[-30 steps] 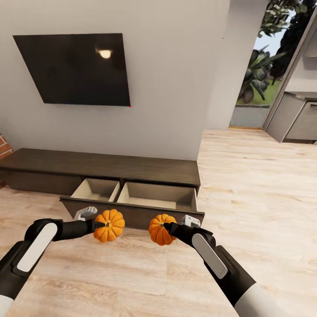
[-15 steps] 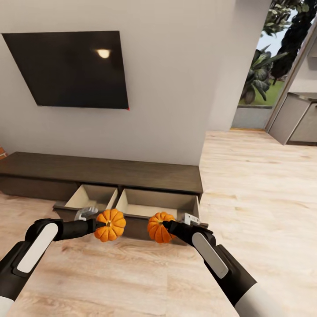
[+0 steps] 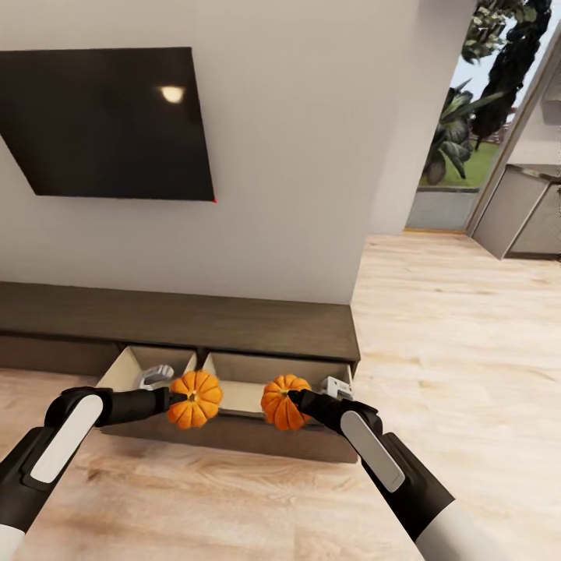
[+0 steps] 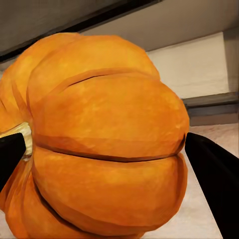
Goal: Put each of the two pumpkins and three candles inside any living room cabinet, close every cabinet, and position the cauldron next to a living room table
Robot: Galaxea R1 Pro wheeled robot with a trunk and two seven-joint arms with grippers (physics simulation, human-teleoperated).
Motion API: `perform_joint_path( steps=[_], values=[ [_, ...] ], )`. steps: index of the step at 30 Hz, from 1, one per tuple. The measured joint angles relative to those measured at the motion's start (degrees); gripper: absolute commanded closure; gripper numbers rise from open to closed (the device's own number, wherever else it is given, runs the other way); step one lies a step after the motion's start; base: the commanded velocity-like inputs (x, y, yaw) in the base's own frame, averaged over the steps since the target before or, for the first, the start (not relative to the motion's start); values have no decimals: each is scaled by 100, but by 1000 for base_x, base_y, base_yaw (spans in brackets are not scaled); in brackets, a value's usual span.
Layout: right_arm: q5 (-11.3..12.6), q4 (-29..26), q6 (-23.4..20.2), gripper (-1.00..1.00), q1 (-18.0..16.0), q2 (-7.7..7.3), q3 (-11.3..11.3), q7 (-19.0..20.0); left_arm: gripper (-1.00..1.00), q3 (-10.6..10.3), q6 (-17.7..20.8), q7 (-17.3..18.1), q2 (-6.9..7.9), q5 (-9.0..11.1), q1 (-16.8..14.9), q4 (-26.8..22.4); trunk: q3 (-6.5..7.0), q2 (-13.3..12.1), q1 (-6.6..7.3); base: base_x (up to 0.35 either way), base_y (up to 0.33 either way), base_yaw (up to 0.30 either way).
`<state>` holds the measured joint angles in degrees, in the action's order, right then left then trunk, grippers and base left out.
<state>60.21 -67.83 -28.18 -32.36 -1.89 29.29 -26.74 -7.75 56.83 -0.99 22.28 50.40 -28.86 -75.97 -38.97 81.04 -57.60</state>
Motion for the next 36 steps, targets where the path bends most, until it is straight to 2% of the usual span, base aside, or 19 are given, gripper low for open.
perform_joint_path(
  steps=[20,27,36],
  values=[
    [-3,2,-1,100,0,0,-1,0,100,-35,-1,0,-9,6,0,0,0,0,-1,323,-24,-2],
    [11,1,11,100,-1,1,-9,2,100,-34,-2,0,-9,35,-2,-12,1,0,-3,42,-7,-31],
    [10,5,9,100,0,0,-18,9,100,-45,-2,0,-10,32,-3,-11,25,0,-3,1,0,-228]
  ],
)
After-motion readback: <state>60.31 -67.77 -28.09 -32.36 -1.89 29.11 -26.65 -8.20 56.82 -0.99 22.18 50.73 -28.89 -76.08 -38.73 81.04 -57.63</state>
